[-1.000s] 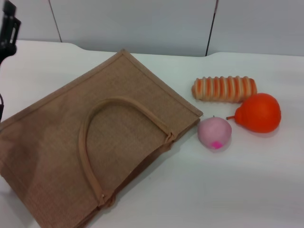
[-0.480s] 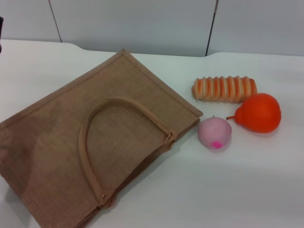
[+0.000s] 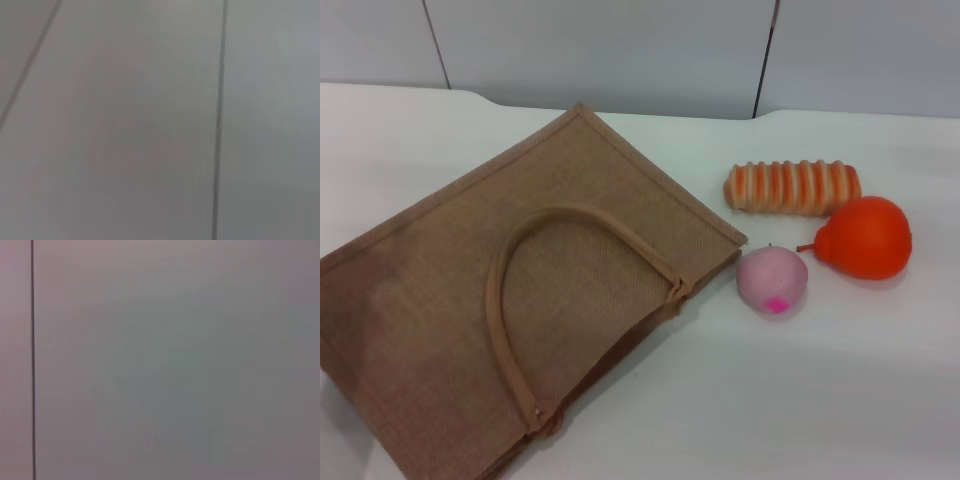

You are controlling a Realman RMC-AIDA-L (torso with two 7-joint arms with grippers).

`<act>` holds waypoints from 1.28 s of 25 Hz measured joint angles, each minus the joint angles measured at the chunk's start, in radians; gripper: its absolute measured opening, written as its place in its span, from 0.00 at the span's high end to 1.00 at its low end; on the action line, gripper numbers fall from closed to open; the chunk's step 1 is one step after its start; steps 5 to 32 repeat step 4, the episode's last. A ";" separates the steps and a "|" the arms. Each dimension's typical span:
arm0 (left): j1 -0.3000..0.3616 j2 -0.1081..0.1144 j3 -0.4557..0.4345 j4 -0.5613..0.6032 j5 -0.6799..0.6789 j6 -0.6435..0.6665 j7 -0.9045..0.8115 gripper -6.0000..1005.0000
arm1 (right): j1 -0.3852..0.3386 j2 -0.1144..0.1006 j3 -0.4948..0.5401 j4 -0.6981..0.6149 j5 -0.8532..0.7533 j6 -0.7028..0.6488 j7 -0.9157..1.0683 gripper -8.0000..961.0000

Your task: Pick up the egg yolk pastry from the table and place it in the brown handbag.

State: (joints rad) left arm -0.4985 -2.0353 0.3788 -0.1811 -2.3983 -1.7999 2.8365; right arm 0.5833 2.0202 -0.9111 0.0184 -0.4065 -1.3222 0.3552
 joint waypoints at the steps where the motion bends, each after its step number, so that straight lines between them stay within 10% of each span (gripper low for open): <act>1: 0.002 0.000 0.000 0.000 -0.022 0.003 -0.010 0.29 | 0.000 0.000 0.000 0.000 0.000 0.000 0.000 0.08; 32: 0.003 0.003 0.000 0.003 -0.080 0.034 -0.078 0.29 | 0.000 0.000 0.000 0.000 0.000 0.000 0.000 0.08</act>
